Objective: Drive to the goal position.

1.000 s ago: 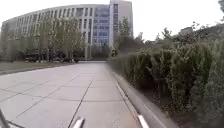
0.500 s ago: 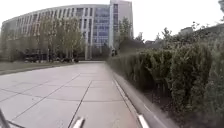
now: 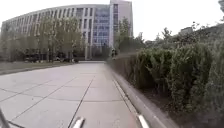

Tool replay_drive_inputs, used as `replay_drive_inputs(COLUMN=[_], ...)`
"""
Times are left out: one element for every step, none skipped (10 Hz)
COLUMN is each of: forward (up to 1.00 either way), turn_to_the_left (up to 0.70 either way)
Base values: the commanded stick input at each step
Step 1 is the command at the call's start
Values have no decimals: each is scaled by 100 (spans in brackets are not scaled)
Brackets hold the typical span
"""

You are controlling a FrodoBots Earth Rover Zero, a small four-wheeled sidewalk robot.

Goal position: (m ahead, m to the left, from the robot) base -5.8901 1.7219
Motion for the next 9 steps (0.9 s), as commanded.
replay_drive_inputs(forward=[4, 3, 1, 3, 4, 4, 4, 4, 4], turn_to_the_left=[0, 0, 0, 0, 0, 0, 0, 0, 0])
